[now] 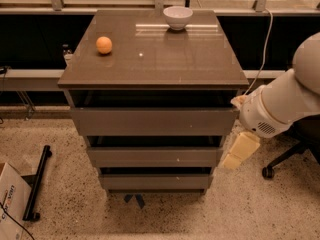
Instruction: Open middle drawer
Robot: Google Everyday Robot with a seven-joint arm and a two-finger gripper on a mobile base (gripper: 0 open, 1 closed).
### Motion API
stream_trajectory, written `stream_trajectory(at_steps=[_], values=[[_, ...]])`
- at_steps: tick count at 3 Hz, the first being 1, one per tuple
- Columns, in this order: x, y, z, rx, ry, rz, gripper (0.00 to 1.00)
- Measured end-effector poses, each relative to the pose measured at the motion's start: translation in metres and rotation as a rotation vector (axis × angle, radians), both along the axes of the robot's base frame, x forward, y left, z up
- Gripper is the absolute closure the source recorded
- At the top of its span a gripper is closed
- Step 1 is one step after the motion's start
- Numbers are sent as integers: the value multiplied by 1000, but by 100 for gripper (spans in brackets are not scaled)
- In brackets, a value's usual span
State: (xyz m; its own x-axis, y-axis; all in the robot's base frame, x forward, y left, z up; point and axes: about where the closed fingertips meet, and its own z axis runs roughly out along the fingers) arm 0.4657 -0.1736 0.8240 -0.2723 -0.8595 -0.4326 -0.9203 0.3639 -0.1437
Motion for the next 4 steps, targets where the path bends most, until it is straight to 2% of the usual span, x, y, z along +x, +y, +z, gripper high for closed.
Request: stream_trajectory(at_steps=[1,2,3,4], values=[[2,1,-6,9,10,0,0],[-1,5,-26,-19,51,-3,0],[-5,16,-65,2,118,-23,0],[-3,26,-102,26,150,-45,0]])
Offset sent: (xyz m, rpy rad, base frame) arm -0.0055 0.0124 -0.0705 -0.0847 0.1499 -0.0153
